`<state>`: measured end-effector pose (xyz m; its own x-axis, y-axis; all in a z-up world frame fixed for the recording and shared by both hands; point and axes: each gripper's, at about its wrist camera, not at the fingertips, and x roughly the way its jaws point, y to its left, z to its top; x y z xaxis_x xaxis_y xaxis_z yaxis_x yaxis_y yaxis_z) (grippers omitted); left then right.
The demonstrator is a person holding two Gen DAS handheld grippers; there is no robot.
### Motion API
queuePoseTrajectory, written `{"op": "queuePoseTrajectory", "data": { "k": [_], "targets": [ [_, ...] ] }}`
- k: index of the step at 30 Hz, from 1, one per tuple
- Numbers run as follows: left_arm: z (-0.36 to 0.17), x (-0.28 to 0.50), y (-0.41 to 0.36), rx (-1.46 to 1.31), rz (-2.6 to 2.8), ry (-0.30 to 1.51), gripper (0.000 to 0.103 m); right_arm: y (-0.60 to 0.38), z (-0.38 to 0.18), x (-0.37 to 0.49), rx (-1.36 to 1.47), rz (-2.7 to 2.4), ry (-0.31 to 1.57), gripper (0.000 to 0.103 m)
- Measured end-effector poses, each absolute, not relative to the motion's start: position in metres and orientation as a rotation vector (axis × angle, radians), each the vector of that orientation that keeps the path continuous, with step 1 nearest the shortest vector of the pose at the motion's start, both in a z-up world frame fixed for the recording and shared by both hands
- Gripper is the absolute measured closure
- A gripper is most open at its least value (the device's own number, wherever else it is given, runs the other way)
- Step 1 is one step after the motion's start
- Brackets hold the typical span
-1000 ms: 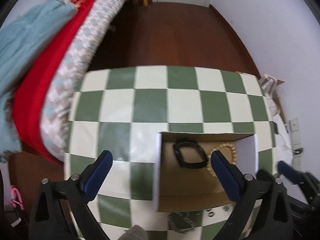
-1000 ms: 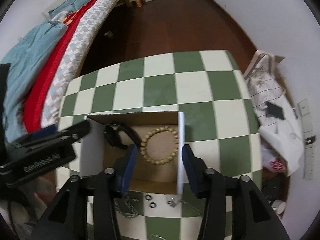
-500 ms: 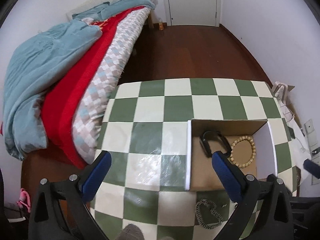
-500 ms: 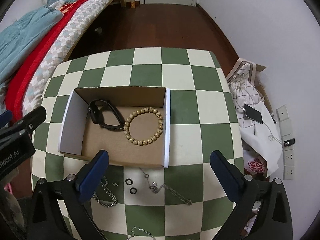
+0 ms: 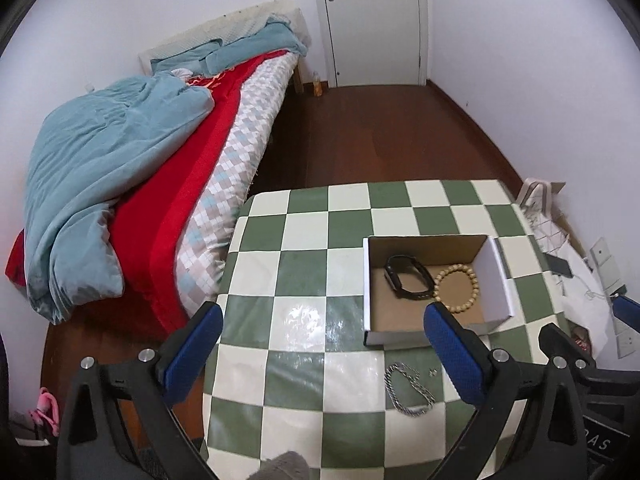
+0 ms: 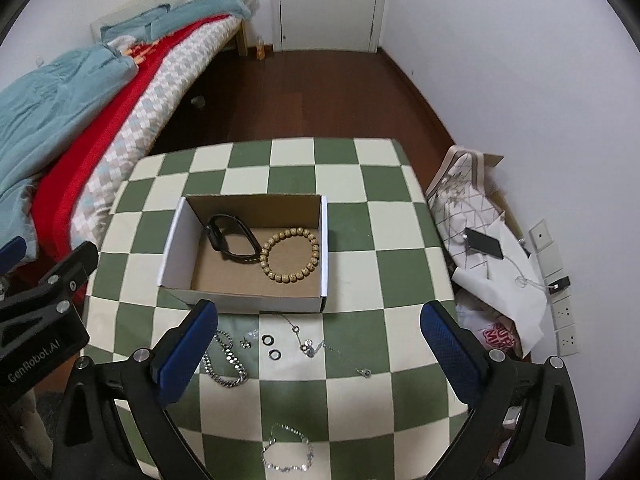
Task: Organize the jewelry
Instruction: 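Open both tools and lift them out of the white box, then grasp the silver chain bracelet with the left tool while the right tool grasps the silver link bracelet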
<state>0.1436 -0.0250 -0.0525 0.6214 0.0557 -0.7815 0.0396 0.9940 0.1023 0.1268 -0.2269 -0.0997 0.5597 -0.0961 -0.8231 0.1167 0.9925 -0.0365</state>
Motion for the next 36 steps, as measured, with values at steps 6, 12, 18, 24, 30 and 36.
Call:
{"op": "queuePoseTrajectory", "data": {
  "k": [6,12,18,24,30,36],
  "targets": [
    [-0.033,0.112,-0.019,0.09,0.002,0.86,0.001,-0.223,-0.068,0.088,0.019,-0.129,0.895,0.001],
    [-0.027,0.089,-0.011,0.071,0.016,0.839,0.001,-0.222,-0.053,0.059,0.047,-0.124,0.86,0.001],
    [-0.044,0.069,-0.001,0.08,0.08,0.84,0.001,-0.23,-0.076,0.041,0.097,-0.118,0.912,0.001],
    [-0.088,0.059,0.003,0.122,0.136,0.922,0.001,-0.245,-0.16,0.031,0.204,-0.099,1.099,0.001],
    [-0.14,0.055,0.003,0.149,0.158,1.034,0.001,-0.248,-0.248,0.025,0.271,-0.092,1.229,0.028],
    [-0.174,0.067,-0.004,0.148,0.142,1.087,0.001,-0.234,-0.287,0.022,0.209,-0.08,1.219,0.05]
  ]
}}
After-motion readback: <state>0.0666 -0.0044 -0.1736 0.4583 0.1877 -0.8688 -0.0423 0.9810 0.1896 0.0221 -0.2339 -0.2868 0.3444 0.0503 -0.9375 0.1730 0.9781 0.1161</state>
